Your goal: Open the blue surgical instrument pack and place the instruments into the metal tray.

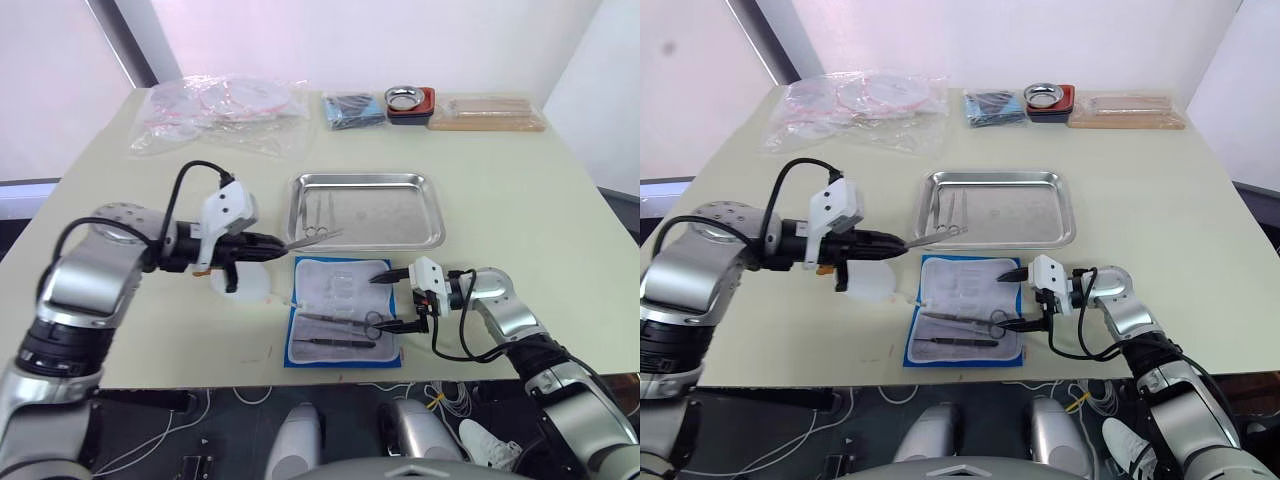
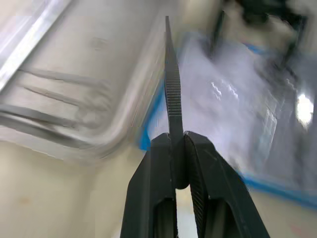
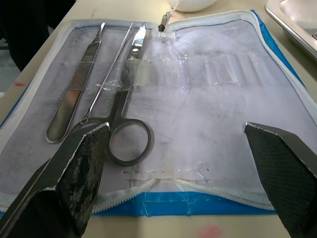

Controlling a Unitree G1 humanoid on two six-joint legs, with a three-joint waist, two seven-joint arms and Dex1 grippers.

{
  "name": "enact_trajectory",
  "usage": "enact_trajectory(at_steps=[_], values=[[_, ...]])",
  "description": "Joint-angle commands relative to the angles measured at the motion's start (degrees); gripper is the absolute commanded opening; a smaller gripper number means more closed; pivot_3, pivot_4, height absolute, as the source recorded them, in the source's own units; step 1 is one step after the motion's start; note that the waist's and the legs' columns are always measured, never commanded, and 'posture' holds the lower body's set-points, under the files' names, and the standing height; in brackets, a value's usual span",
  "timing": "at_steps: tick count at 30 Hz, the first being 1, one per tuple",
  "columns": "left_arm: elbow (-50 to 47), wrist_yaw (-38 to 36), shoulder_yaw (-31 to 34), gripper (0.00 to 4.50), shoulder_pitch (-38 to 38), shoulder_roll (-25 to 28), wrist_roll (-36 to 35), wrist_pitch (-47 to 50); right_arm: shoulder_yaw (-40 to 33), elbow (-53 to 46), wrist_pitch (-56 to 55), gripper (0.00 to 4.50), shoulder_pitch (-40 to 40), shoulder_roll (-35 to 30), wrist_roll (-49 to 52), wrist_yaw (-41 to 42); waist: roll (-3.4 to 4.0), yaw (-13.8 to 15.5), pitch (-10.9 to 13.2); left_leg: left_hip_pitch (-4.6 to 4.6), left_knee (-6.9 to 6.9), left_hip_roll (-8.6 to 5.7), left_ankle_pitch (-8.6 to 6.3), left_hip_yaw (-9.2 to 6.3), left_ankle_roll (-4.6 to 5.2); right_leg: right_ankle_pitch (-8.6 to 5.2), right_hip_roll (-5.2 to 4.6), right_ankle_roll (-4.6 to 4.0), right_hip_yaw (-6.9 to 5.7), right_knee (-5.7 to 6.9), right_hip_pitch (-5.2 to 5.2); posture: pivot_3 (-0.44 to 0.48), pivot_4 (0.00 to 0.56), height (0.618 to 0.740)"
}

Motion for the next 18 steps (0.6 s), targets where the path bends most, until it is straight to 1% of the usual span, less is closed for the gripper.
enact_trajectory(at_steps=[1,4,5,7,12,13,16,18], values=[[-4.09,9.56,2.13,0.02,-1.75,-5.18,-1.2,6.67,4.46,6.66,1.84,4.5,3.08,-1.11,-7.77,-1.03,-0.13,-0.14,-0.05,0.0,0.0,0.0,0.0,0.0,0.0,0.0,0.01,0.01,0.01,0.0,0.0,0.0,0.15,0.74],[-6.82,17.68,3.37,0.02,-1.27,-11.58,-1.99,12.12,4.5,6.56,1.93,4.5,3.09,-1.13,-7.79,-1.09,-0.14,-0.12,-0.07,0.04,0.0,-0.01,0.0,0.0,0.0,0.04,0.0,0.06,0.02,0.0,0.05,0.0,0.15,0.74],[-7.63,19.48,3.52,0.02,-0.91,-12.8,-1.92,13.06,4.5,6.52,1.95,4.5,3.04,-1.18,-7.82,-1.06,-0.14,-0.12,-0.07,0.03,0.0,0.0,0.0,-0.03,0.0,0.11,0.01,0.2,0.0,0.0,0.06,0.0,0.15,0.74],[-8.48,23.3,2.93,0.02,-0.49,-14.56,-0.21,13.32,4.42,6.57,1.99,4.5,2.93,-1.28,-7.79,-1.0,-0.13,-0.12,-0.06,0.04,0.0,0.0,0.0,-0.04,-0.01,0.13,0.02,0.22,-0.01,0.01,0.06,0.0,0.15,0.74],[-8.69,33.19,1.97,0.02,-1.26,-20.99,1.96,15.1,4.46,6.89,1.91,4.5,2.72,-1.24,-7.85,-1.0,-0.14,-0.02,-0.08,0.06,0.02,-0.02,0.0,-0.06,-0.02,0.14,-0.01,0.23,-0.02,0.01,0.09,0.0,0.15,0.74],[-8.55,36.12,1.77,0.02,-1.61,-23.63,2.6,15.32,4.47,6.99,1.93,4.5,2.63,-1.12,-7.84,-1.04,-0.14,-0.04,-0.08,0.06,0.03,-0.03,0.0,-0.04,-0.02,0.14,-0.02,0.23,0.0,0.0,0.1,0.0,0.15,0.74],[-8.55,41.81,1.41,0.02,-2.17,-29.17,3.65,16.05,4.46,6.86,1.88,4.5,2.8,-1.1,-7.79,-1.06,-0.17,-0.03,-0.1,0.06,0.06,-0.05,0.01,-0.06,-0.02,0.15,-0.03,0.25,-0.01,0.0,0.14,0.0,0.15,0.74],[-6.36,49.0,0.57,0.02,-3.02,-34.96,6.57,15.57,4.41,6.79,1.91,4.5,3.01,-1.05,-7.69,-1.12,-0.1,0.03,-0.12,0.06,0.06,-0.04,0.0,-0.05,-0.02,0.16,-0.02,0.26,0.0,0.02,0.14,0.0,0.15,0.74]])
